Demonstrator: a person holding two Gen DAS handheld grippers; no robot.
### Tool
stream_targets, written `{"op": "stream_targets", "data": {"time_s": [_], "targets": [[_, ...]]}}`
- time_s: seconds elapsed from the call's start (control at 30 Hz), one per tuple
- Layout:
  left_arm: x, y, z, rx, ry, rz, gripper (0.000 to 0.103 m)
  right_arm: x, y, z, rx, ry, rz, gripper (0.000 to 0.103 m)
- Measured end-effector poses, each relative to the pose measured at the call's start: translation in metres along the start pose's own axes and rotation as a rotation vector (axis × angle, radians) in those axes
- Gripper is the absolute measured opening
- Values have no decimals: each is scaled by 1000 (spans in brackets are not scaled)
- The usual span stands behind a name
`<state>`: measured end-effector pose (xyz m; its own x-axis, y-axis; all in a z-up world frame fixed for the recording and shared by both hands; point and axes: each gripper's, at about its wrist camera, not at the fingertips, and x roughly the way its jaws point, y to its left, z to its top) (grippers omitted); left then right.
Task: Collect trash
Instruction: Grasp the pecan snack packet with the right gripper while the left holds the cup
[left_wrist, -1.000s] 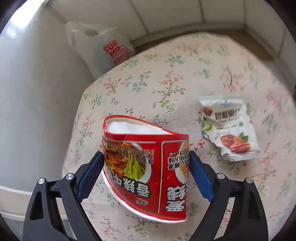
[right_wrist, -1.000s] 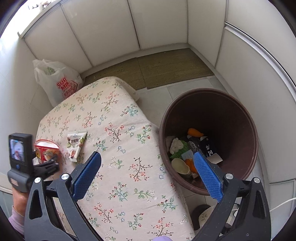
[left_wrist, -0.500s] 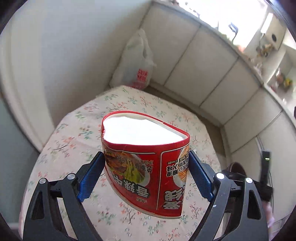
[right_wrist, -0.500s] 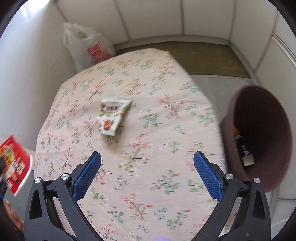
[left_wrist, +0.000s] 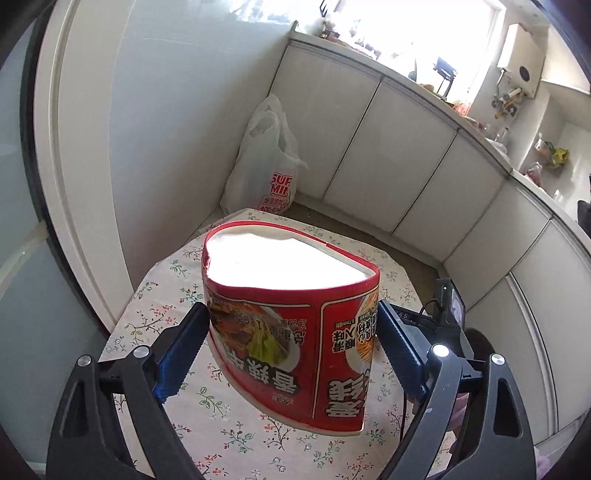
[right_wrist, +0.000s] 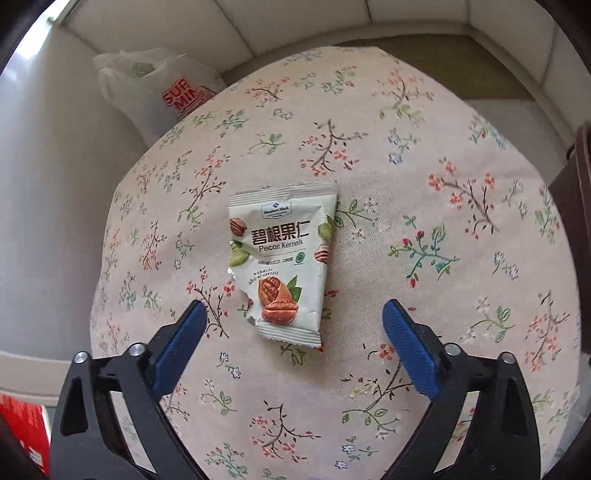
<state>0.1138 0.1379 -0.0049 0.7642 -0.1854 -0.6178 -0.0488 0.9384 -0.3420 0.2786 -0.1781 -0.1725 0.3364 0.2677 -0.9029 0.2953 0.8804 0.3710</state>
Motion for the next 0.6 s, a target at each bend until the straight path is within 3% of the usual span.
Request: {"op": "stream_targets", "data": {"time_s": [0.03, 0.1, 0.13, 0.2, 0.33, 0.6], "targets": [[1, 1, 0, -3, 4, -1, 87, 2, -7, 0, 43, -2, 27, 81], [3, 5, 0, -18, 18, -2, 87, 0, -8, -1, 55, -37, 43, 56], [6, 6, 0, -28, 28, -6, 87, 1, -7, -1, 52, -35, 35, 55], [9, 7, 1, -43, 46, -11, 87, 1, -8, -2, 56, -46, 54, 21], [13, 7, 1, -51, 57, -2, 87, 4, -14, -7, 112, -40, 117, 14], [12, 2, 2, -41, 54, -5, 87, -18, -12, -9, 59, -123, 81, 8]]}}
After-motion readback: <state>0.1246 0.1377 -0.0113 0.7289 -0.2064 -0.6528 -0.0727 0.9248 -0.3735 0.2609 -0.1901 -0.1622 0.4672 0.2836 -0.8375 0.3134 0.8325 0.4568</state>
